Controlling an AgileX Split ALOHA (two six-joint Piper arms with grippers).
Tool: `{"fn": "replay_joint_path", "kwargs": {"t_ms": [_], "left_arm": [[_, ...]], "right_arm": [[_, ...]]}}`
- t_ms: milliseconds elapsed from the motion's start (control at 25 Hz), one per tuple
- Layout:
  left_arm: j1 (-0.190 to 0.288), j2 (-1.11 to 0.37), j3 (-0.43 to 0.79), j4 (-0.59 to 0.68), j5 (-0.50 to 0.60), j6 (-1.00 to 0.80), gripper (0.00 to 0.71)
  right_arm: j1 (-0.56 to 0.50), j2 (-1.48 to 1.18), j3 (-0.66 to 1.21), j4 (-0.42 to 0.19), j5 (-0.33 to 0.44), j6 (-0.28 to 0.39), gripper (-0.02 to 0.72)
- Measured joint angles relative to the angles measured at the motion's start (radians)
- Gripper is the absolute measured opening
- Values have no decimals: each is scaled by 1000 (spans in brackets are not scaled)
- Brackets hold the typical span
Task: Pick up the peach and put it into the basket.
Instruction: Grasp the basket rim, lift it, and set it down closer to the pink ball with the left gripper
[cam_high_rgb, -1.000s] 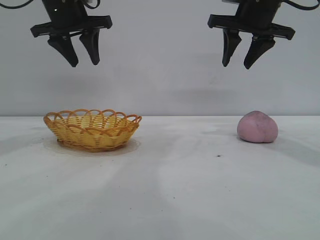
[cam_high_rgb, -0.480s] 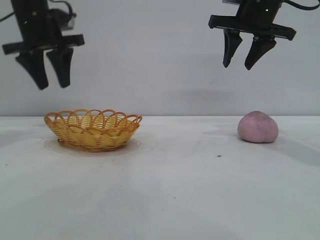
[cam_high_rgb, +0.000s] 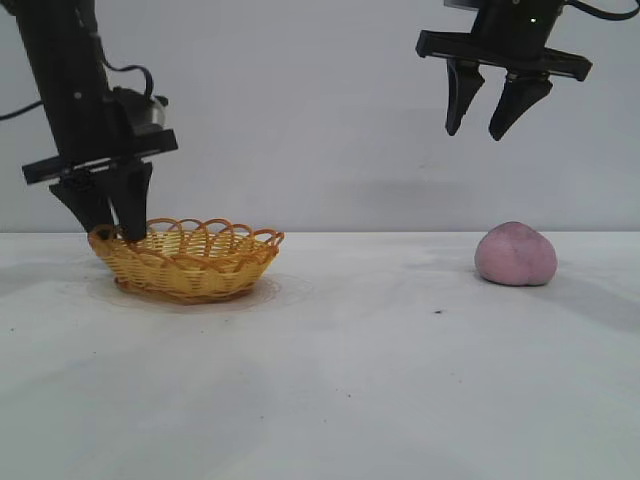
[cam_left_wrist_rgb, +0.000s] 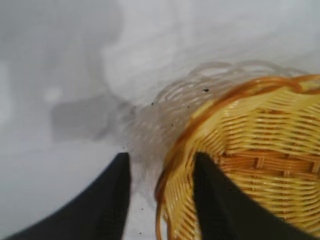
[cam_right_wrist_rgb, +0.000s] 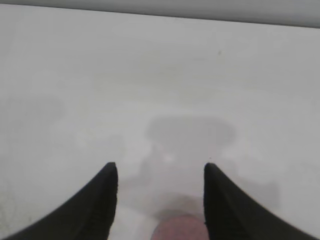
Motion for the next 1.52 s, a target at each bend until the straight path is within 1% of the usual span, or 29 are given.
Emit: {"fn": "replay_joint_path", "kwargs": {"t_ms": [40,80,120,240,360,480,520,600,640,720,760,800,880,1000,1080,1120,1160,1320,1360,1480,1520], "left_arm": [[0,0,0,-8,6,4,48],[0,0,0,-18,8,6,62],[0,0,2,-32,9,6,0],[2,0,14,-118,-4,6,0],[2,-34,66,-232,-64,6,0],[2,-127,176,-322,-152,11,0],[2,-166,232,-369,-192,21,0],[2,-237,356,-499,-267,81,0],[-2,-260,430,-584,-293,123,0],[-27,-296,574,-734,-339,226,0],[-50,-306,630,-779,-358,261,0],[-73,-310,690,-817,-380,289,0],[-126,-310,771,-855,-434,326,0],[-170,-314,826,-876,-478,338,0],[-176,-320,828,-889,-493,340,0],[-176,-320,828,-891,-497,340,62],[-176,-320,830,-894,-502,340,62],[-176,-320,830,-887,-505,338,251],[-176,-320,830,-885,-505,336,286],[-176,-322,830,-866,-500,334,281],[-176,-328,832,-855,-497,334,323]], "right_arm": [[0,0,0,0,0,0,371],[0,0,0,-2,0,0,371],[0,0,0,-2,0,0,371],[0,0,0,-12,9,0,371],[0,0,-2,-29,26,0,371],[-4,0,-4,-48,53,0,371],[-9,0,-6,-48,58,0,371],[-15,0,-5,-48,62,0,371],[-18,1,-6,-48,62,2,371],[-20,1,-6,-48,65,2,371],[-22,1,-6,-48,66,2,371],[-22,1,-6,-45,66,2,371],[-22,1,-6,-40,71,2,371],[-22,1,-6,-40,76,2,371],[-22,1,-6,-38,76,2,371],[-22,1,-6,-36,76,2,371],[-22,1,-6,-34,76,2,371],[-22,1,-6,-34,76,2,371],[-22,1,-6,-34,76,2,371],[-22,1,-6,-32,77,2,371],[-22,1,-6,-32,77,2,371]]}}
